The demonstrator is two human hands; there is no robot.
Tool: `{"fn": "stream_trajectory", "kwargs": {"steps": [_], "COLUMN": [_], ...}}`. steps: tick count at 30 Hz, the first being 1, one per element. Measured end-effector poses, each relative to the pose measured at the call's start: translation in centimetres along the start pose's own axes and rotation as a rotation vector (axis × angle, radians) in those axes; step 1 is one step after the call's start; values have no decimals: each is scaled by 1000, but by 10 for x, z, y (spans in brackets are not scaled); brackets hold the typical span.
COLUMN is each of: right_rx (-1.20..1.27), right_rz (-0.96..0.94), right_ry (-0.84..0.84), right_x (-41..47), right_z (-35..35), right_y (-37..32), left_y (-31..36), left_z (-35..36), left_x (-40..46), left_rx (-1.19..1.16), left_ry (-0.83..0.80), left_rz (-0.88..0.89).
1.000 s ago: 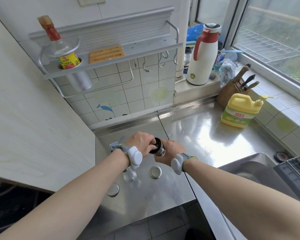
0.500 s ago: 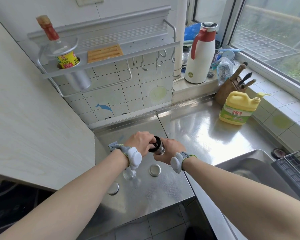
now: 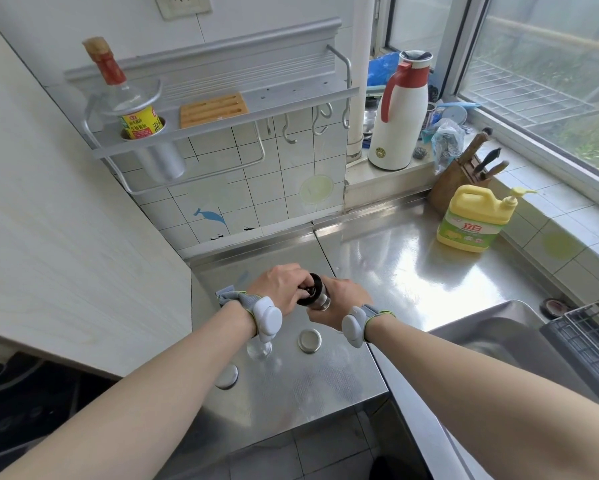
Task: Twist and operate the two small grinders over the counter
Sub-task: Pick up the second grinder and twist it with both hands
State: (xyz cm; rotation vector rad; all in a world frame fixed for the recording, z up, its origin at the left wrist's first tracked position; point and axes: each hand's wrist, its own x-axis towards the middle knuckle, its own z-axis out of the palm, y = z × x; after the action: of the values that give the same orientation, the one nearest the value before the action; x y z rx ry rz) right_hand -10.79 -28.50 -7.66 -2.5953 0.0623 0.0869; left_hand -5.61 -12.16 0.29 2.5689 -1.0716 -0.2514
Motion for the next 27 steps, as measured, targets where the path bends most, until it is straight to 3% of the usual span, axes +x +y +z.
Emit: {"fn": "stream_trajectory", "kwargs": {"steps": [6, 13, 23, 27], "right_rx": [-7, -7, -53, -31], "right_rz": [1, 1, 14, 1], "right_ry": [-4, 0, -16, -6], "right_x": [-3, -6, -4, -5], "right_z": [-1, -5, 0, 2], "right_y": [-2, -3, -5, -2], "left_y": [4, 4, 6, 4], "left_z": [0, -1, -1, -1], "left_x": [3, -2, 2, 0], "left_rx": [48, -58, 52, -2], "left_ry": [11, 15, -6, 4], "left_rz": [-87, 50, -92, -34]}}
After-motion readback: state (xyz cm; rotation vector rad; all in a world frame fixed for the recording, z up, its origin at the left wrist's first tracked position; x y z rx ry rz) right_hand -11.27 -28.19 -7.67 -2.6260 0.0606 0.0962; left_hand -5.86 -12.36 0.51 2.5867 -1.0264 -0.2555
